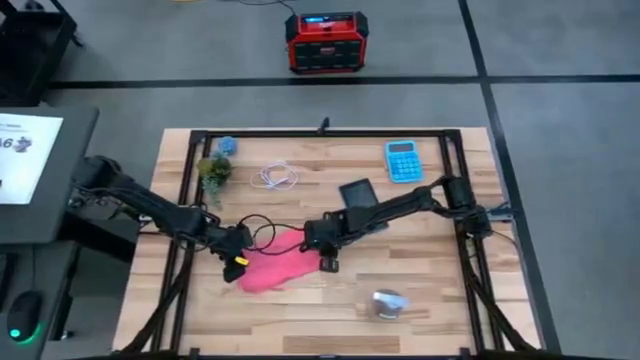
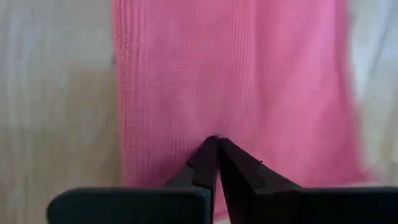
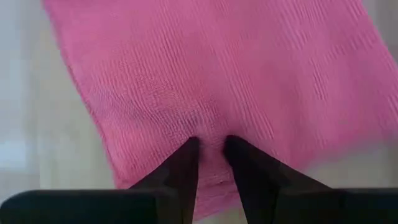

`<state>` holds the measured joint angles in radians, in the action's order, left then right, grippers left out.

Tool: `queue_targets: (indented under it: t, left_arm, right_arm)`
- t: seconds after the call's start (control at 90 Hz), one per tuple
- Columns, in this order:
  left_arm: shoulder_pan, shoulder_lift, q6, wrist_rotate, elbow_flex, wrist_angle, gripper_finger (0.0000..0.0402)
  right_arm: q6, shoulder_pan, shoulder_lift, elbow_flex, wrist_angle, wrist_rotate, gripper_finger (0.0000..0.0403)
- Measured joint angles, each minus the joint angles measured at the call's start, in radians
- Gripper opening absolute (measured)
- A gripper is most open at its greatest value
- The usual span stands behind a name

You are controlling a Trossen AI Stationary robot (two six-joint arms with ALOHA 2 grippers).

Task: Apply microfiber cloth
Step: Fold the pink microfiber cloth

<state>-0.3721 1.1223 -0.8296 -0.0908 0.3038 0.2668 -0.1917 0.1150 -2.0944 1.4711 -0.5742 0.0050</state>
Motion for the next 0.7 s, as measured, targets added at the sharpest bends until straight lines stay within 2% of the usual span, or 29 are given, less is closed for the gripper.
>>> queue_targets:
  t: [0.167, 0.278, 0.411, 0.522, 0.7]
  left_arm:
    - [0.0, 0.021, -0.014, 0.005, -0.03, -0.013, 0.0]
    - [0.0, -0.009, -0.003, 0.005, -0.031, 0.011, 0.0]
    - [0.0, -0.066, 0.044, 0.008, 0.018, 0.101, 0.0]
    - [0.0, -0.108, 0.064, 0.01, 0.055, 0.111, 0.0]
    - [0.0, -0.119, 0.067, 0.019, 0.057, 0.09, 0.0]
  right_arm:
    - [-0.014, 0.001, 0.069, 0.0, -0.134, 0.105, 0.0087]
    - [-0.018, 0.008, 0.076, 0.0, -0.116, 0.122, 0.0087]
    - [0.082, 0.042, 0.078, -0.009, 0.033, 0.023, 0.0087]
    - [0.118, 0.068, 0.076, -0.043, 0.15, 0.001, 0.0087]
    - [0.114, 0.064, 0.077, -0.054, 0.174, -0.023, 0.0087]
